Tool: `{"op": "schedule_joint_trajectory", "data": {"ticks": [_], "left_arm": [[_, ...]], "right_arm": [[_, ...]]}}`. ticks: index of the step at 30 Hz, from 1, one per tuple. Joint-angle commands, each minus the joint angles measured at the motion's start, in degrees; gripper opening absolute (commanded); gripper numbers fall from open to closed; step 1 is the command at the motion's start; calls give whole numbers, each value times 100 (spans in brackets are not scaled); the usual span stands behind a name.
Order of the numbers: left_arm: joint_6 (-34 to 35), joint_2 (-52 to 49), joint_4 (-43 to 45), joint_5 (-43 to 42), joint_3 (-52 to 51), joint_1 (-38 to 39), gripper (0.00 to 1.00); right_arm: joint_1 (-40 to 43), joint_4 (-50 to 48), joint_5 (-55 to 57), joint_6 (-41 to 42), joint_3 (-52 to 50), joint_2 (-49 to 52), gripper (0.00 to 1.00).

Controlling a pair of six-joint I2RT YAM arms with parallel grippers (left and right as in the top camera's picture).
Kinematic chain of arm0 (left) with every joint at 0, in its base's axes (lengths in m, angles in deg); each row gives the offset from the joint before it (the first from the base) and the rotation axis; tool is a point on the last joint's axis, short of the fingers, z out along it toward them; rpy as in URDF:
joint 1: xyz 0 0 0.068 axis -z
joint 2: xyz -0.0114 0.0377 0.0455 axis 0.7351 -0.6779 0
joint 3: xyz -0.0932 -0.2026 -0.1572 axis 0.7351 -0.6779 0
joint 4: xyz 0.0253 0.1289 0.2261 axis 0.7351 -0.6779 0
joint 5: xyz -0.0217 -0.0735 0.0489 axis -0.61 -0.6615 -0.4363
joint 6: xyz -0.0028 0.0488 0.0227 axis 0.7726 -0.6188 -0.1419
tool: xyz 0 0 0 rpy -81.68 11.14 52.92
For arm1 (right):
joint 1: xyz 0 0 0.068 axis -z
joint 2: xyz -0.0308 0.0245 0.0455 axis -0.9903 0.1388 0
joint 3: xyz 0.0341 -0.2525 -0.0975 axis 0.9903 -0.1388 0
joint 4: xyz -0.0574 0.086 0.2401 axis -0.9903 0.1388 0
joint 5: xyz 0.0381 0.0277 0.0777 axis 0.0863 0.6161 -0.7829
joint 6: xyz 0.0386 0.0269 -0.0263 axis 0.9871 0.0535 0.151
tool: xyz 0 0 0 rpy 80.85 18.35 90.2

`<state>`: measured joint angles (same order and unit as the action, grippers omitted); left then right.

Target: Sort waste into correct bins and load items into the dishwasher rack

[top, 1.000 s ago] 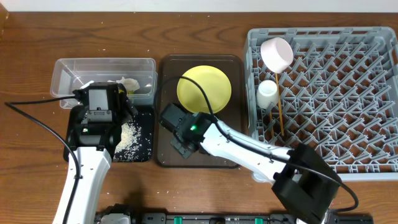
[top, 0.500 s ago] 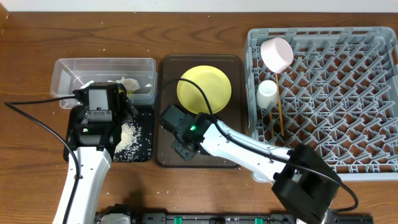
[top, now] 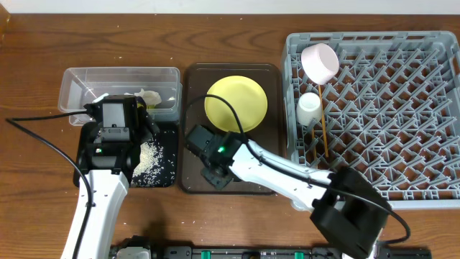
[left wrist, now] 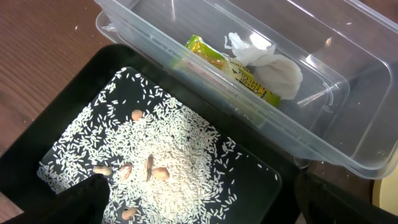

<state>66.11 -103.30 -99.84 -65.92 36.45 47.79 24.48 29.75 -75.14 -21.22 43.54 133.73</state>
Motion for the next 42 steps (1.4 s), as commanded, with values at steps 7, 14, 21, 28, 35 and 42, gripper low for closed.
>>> {"op": "schedule_joint_trajectory", "data": {"ticks": [7, 14, 21, 28, 35, 42], "left_arm": [[52, -22, 0, 72, 87, -20, 98], [52, -22, 0, 72, 87, -20, 98], [52, -22, 0, 72, 87, -20, 98], [52, -22, 0, 70, 87, -20, 98], [52, -22, 0, 72, 87, -20, 98], [52, -22, 0, 72, 87, -20, 98]], "right_arm": [[-105, 24, -24, 70, -39, 260, 9], [-105, 48, -28, 70, -39, 260, 8], [-98, 72, -26, 68, -37, 258, 1], [-98, 98, -24, 68, -37, 258, 2], [-98, 142, -26, 68, 101, 258, 4], [-98, 264, -24, 68, 131, 258, 4]]}}
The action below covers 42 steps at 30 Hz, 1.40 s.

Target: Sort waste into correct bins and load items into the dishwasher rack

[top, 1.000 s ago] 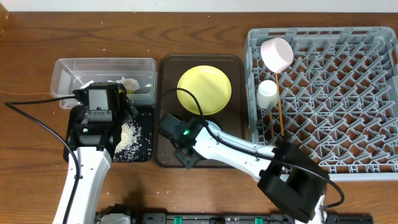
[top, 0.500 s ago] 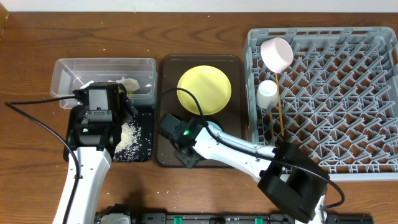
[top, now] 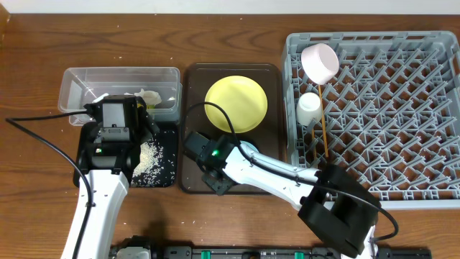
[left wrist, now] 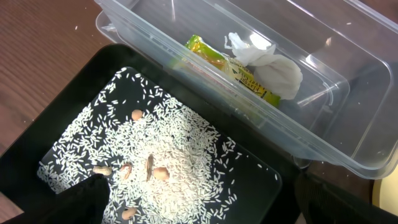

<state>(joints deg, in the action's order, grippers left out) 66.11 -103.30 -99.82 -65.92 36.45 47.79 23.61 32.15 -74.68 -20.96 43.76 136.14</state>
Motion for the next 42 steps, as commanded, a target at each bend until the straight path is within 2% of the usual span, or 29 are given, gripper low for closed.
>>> {"op": "schedule_joint_trajectory", "data": {"ticks": [1, 5, 7, 15, 19, 21, 25, 30, 36, 40, 42], "left_arm": [[52, -22, -2, 72, 87, -20, 98], [52, -22, -2, 70, 87, -20, 98], [52, -22, -2, 72, 87, -20, 98], [52, -22, -2, 72, 87, -20, 98], [52, -22, -2, 70, 87, -20, 98], [52, -22, -2, 72, 87, -20, 98], [52, -22, -2, 70, 87, -20, 98], [52, -22, -2, 70, 87, -20, 98], [52, -22, -2, 72, 87, -20, 98], [52, -22, -2, 70, 87, -20, 98], [52, -22, -2, 70, 87, -20, 98]], "right_arm": [[-11, 17, -72, 42, 109, 17, 2], [-11, -4, -70, 39, 116, 17, 2], [-11, 2, -72, 42, 118, 17, 6], [-11, 22, -70, 39, 118, 17, 26], [-9, 24, -70, 39, 118, 17, 49], [7, 20, -70, 39, 118, 17, 52], [39, 15, -68, 39, 118, 17, 53], [109, 20, -68, 37, 118, 17, 51], [136, 20, -70, 37, 118, 17, 20], [136, 22, -70, 37, 118, 17, 10], [136, 22, -68, 37, 118, 17, 8]]}}
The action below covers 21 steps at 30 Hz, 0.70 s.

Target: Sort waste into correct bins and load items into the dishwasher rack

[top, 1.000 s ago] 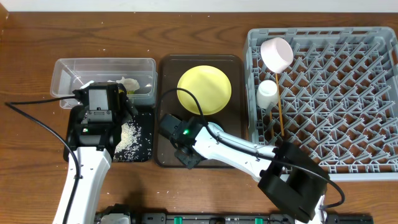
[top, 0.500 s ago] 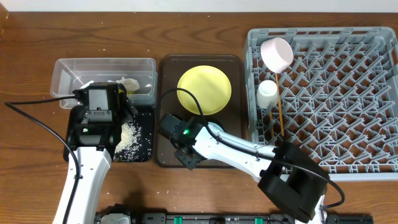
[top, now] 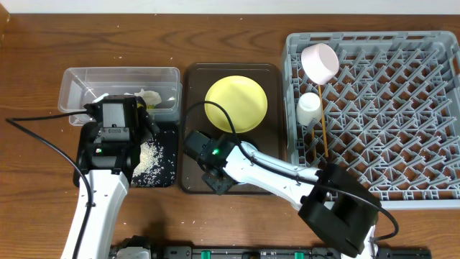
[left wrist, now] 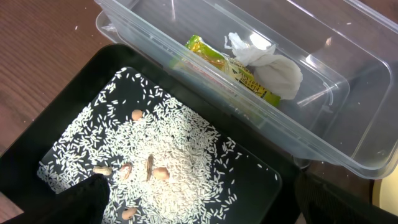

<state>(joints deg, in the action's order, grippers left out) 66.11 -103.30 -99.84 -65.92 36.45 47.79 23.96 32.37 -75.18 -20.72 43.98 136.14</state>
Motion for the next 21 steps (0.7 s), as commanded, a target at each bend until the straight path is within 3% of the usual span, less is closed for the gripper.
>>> {"op": "schedule_joint_trajectory", "data": {"ticks": [1, 12, 21], "left_arm": [[52, -22, 0, 72, 87, -20, 98], [52, -22, 0, 70, 87, -20, 98], [52, -22, 0, 72, 87, -20, 98]], "right_arm": [[101, 0, -17, 13, 96, 17, 8], [101, 48, -168, 15, 205, 17, 1], [299, 975, -894, 17, 1049, -627, 1]]}}
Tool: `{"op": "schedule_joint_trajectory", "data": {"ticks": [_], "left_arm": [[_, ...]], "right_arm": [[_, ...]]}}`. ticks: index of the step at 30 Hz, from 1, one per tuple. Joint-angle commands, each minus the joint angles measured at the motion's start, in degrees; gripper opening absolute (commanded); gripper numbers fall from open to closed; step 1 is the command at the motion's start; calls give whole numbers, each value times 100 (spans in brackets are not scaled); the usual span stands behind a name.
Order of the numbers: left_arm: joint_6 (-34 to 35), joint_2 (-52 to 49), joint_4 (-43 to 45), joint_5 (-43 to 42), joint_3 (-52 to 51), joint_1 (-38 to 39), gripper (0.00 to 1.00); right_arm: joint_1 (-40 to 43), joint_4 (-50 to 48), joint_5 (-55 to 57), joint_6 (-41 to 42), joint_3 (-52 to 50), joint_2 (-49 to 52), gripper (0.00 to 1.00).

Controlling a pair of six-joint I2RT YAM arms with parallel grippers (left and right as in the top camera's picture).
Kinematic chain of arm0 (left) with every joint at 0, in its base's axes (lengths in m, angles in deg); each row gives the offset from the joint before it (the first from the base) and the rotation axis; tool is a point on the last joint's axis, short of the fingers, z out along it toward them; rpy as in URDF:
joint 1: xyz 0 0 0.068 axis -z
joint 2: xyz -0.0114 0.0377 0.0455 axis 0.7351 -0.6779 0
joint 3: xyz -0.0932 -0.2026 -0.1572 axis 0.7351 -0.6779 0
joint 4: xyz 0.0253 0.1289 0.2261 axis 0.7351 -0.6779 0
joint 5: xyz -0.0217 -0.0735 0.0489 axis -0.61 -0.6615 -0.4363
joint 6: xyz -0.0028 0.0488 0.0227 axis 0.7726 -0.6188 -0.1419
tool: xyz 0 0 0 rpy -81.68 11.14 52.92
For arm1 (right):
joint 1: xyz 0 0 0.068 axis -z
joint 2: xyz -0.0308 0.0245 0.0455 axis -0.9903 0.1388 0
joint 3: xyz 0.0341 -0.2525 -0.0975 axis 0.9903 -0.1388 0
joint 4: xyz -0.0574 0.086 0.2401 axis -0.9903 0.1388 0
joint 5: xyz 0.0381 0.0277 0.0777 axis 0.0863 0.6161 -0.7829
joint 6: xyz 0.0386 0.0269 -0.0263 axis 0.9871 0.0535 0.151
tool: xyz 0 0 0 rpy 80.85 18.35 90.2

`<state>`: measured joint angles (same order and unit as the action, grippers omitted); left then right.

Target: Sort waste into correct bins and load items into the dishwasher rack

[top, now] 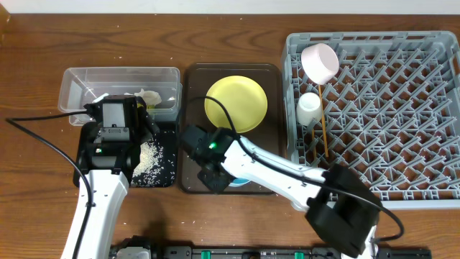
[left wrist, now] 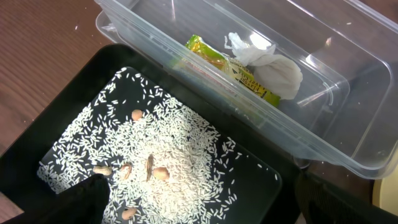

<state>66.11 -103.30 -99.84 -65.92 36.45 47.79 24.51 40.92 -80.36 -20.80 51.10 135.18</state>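
Observation:
A yellow plate (top: pixel 236 105) lies on the brown tray (top: pixel 192 93). My right gripper (top: pixel 210 176) is low at the tray's front; its jaws are hidden from above, and a pale blue edge (top: pixel 241 181) shows under the arm. My left gripper (left wrist: pixel 199 202) stands open over the black bin (left wrist: pixel 261 186), above spilled rice (left wrist: pixel 168 162) with a few nuts. Behind it, the clear bin (left wrist: pixel 348 158) holds a green-yellow wrapper (left wrist: pixel 233 65) and a crumpled tissue (left wrist: pixel 273 65). The grey dishwasher rack (top: pixel 402 115) is at the right.
In the rack's left side are a pink cup (top: pixel 320 61), a white cup (top: pixel 309 108) and a thin orange stick (top: pixel 323 129). A black cable (top: pixel 43 144) loops left of my left arm. Wooden table (top: pixel 237 29) surrounds everything.
My right wrist has shifted slightly on the tray's front part, and a pale blue edge now shows beneath the arm. The left gripper and both bins look the same.
My left gripper stayed open over the rice in the black bin throughout. My right gripper was low on the front of the brown tray, below the yellow plate, at every moment, with only small shifts; by now a pale blue edge shows under it.

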Motion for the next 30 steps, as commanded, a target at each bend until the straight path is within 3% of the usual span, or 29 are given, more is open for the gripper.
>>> {"op": "schedule_joint_trajectory", "data": {"ticks": [1, 12, 21, 30], "left_arm": [[52, -22, 0, 70, 87, -20, 98], [52, -22, 0, 72, 87, -20, 98], [52, -22, 0, 70, 87, -20, 98], [52, -22, 0, 72, 87, -20, 98]], "right_arm": [[332, 177, -520, 26, 391, -745, 1], [1998, 330, -1814, 286, 385, -3029, 1], [3609, 205, -3088, 234, -258, -4089, 1], [4916, -785, -6081, -638, -1838, -4225, 1]]}}
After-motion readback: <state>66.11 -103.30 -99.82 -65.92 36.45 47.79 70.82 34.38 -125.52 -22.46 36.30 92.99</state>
